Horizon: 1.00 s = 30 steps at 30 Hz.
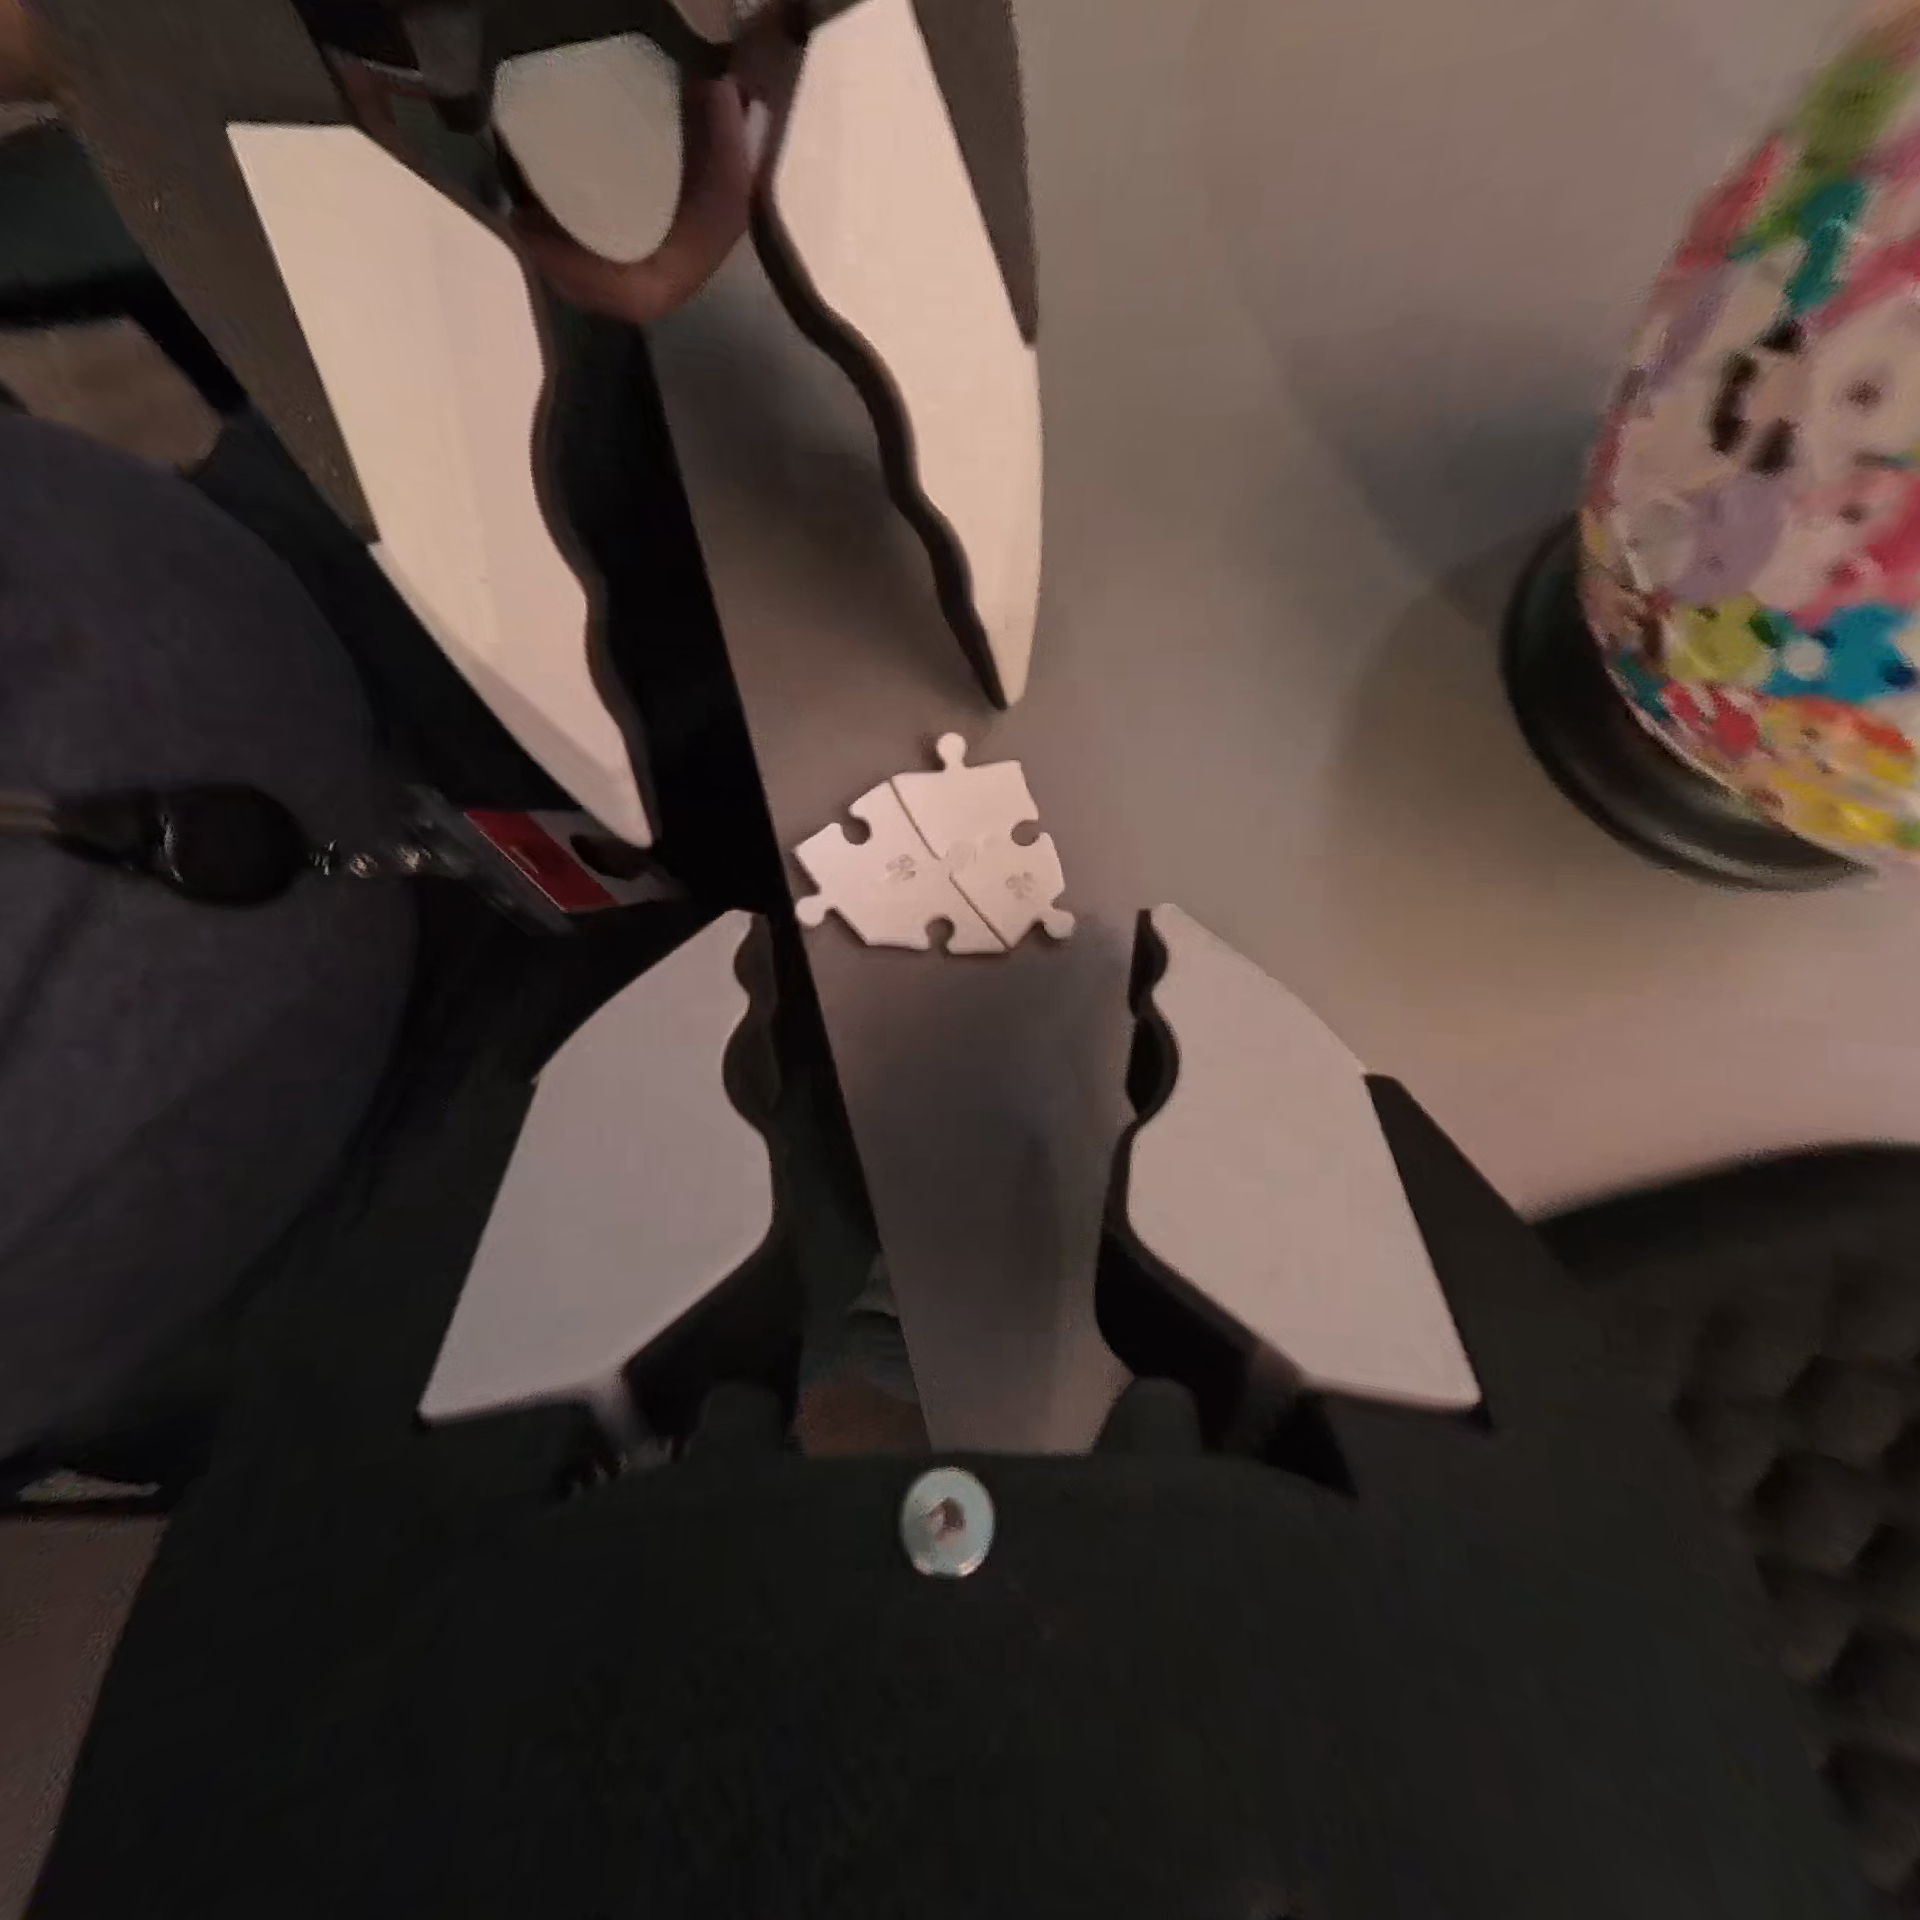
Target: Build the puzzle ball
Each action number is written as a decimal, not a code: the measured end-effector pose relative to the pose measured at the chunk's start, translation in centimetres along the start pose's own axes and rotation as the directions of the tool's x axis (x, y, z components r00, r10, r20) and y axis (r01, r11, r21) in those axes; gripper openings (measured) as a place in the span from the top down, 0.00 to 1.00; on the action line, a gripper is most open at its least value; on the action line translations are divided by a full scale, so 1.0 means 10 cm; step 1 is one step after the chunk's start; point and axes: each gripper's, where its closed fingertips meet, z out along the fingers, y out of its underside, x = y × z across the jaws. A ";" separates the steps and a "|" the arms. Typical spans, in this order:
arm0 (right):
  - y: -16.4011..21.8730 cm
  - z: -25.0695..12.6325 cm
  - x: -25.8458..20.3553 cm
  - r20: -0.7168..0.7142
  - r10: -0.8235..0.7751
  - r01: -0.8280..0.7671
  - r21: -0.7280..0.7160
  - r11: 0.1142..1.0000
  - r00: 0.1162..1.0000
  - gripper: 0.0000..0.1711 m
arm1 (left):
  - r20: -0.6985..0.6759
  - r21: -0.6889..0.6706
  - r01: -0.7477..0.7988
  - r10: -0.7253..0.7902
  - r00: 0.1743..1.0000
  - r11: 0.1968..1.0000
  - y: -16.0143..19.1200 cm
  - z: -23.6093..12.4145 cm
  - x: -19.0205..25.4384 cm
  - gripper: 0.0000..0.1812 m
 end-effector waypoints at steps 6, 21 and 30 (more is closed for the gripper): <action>0.00 0.17 -0.01 0.021 -0.096 0.097 -0.064 0.993 0.995 0.60 | 0.131 0.007 -0.056 0.055 0.990 0.998 -0.01 0.08 -0.11 0.67; -0.02 0.12 -0.04 -0.003 0.030 -0.030 0.024 0.999 1.000 0.68 | 0.092 0.044 -0.101 0.097 0.991 0.994 -0.06 0.07 -0.10 0.78; -0.06 0.12 0.01 -0.036 0.107 -0.106 0.045 0.993 0.994 0.67 | 0.125 0.071 -0.098 0.088 0.988 0.993 -0.06 0.00 -0.20 0.75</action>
